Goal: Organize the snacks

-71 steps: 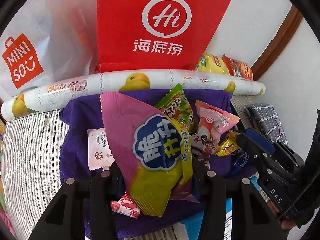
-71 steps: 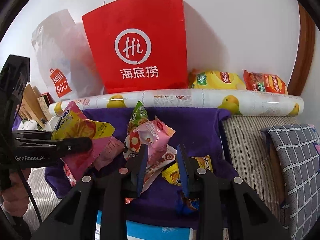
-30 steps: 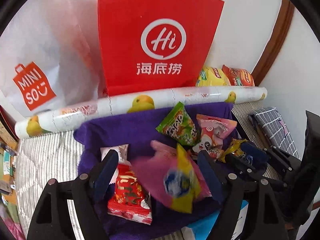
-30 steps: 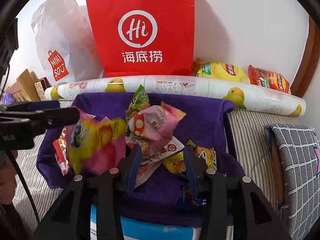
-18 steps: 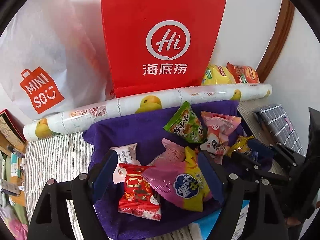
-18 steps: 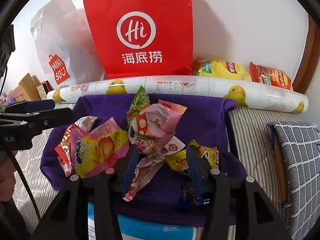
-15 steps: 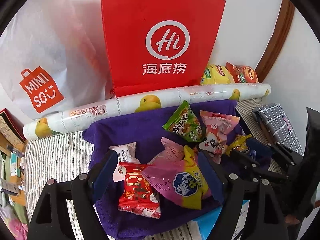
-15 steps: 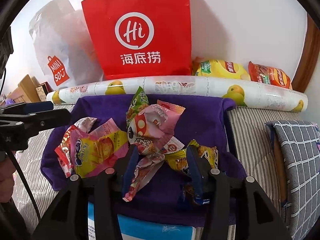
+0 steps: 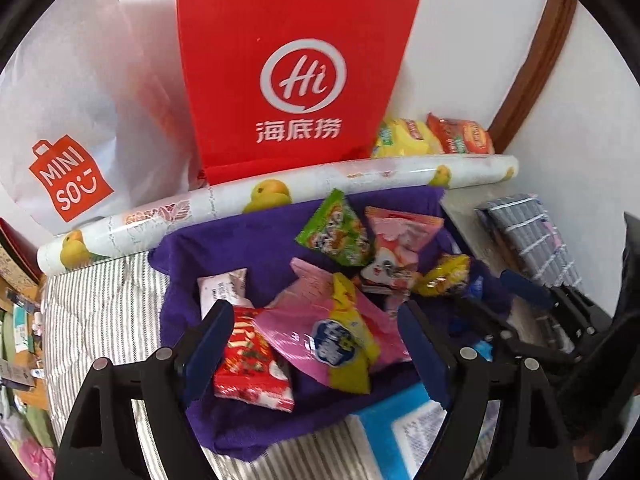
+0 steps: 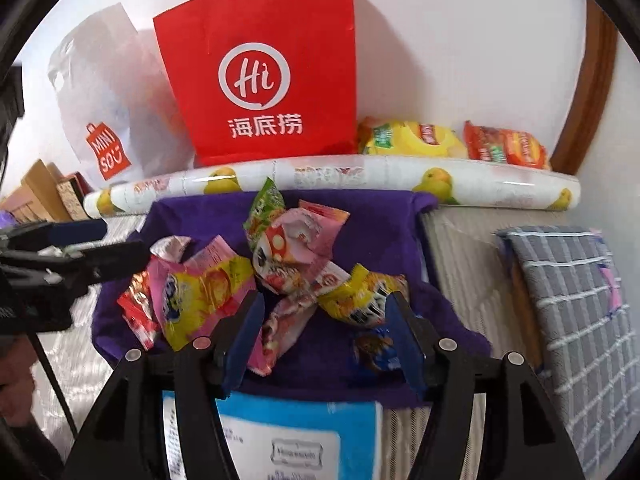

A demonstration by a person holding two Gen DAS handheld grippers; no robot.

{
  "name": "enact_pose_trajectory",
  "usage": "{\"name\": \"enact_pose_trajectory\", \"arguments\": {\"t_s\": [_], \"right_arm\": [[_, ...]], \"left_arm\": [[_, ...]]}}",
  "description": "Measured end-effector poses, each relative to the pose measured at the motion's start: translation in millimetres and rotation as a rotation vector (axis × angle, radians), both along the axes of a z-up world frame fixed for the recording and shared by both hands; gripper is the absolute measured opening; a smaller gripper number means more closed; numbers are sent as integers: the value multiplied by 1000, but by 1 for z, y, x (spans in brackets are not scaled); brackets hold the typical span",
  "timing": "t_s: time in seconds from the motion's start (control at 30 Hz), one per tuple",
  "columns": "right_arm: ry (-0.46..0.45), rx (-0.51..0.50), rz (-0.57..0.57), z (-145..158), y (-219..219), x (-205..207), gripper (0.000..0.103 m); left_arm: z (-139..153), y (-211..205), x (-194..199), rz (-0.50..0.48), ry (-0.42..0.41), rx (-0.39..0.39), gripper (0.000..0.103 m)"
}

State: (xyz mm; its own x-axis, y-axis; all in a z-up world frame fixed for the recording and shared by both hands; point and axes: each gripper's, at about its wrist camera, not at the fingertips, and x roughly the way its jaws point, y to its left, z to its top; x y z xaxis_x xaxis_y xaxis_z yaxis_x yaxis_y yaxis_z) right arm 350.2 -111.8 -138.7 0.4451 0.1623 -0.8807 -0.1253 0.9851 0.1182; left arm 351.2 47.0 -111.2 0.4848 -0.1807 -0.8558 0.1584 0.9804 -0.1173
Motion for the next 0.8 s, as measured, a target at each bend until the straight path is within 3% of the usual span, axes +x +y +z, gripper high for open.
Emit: {"name": "enact_pose_trajectory", "arguments": {"t_s": [0.33, 0.37, 0.43, 0.6, 0.8], "right_arm": [[52, -40, -88, 16, -18, -32, 63], [52, -44, -92, 19, -20, -35, 65], [43, -42, -97, 26, -23, -43, 81], [-9, -38, -98, 52, -31, -72, 96], [-61, -58, -101, 83, -37, -113, 100]], "left_arm": [[28, -14, -29, -29, -35, -6, 83], [31, -15, -33, -25, -43, -2, 83], [38, -16, -47, -9, -61, -13, 83], [51, -19, -83, -7, -79, -42, 83], [73, -24, -137, 47, -178, 2, 88]]}}
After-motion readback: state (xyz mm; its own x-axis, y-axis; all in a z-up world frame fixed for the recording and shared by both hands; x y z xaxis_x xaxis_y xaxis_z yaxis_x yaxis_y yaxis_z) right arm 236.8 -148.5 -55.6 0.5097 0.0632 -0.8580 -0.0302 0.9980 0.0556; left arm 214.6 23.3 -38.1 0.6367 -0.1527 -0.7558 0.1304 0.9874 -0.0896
